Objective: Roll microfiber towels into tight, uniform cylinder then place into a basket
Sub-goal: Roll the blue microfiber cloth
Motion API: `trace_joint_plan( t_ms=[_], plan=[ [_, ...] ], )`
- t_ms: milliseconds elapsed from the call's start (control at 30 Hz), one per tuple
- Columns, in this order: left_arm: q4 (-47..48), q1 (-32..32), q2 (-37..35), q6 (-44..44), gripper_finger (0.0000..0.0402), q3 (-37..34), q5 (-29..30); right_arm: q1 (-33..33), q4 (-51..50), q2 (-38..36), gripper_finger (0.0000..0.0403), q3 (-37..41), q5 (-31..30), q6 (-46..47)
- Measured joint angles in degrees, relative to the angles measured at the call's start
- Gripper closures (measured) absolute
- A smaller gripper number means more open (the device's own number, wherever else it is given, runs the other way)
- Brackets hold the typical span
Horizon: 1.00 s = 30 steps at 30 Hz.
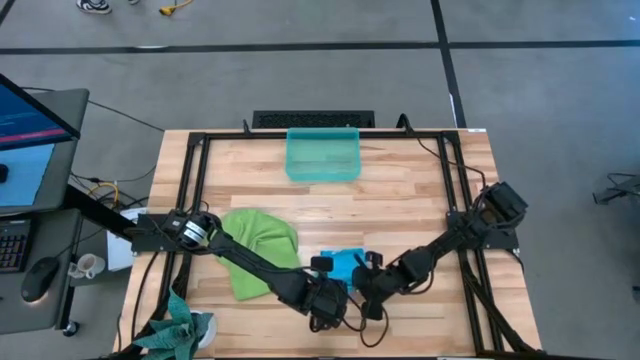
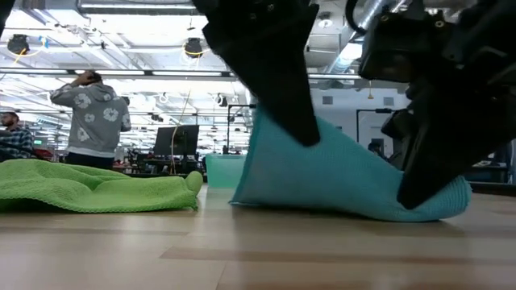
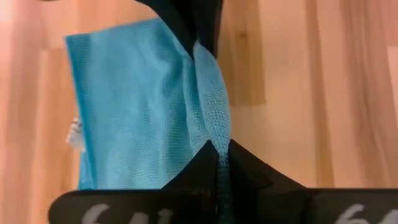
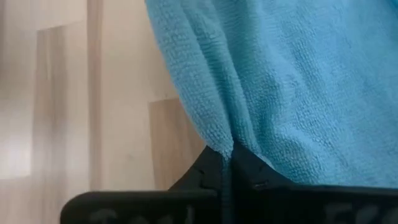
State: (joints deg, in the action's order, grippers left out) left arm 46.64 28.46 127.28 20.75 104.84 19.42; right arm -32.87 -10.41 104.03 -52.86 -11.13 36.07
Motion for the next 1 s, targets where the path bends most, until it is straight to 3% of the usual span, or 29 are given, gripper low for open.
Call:
trace_joint_plan(
  t_ms=[133,367,733,1000],
  plan=[
    [0.59,0.07,0.07,0.15,0.0391,-0.24,-1.04,2.00,1.04,0.00,0.0380,0.00,4.40,0.00],
    [0.70,0.05,0.11,-0.08,0.0378,-0.47,-1.89,3.07,1.18,0.00,0.0382,0.00,4.86,0.04],
    [1.80,0.20,0.11,0.45,0.0293,-0.90,-3.75,3.62,1.20,-0.07,0.0385,0.07,5.66,2.44],
    [8.13,1.13,-0.04,2.91,0.0283,-0.52,1.52,5.30,1.20,-0.11,0.0384,0.03,7.48,3.56]
  ],
)
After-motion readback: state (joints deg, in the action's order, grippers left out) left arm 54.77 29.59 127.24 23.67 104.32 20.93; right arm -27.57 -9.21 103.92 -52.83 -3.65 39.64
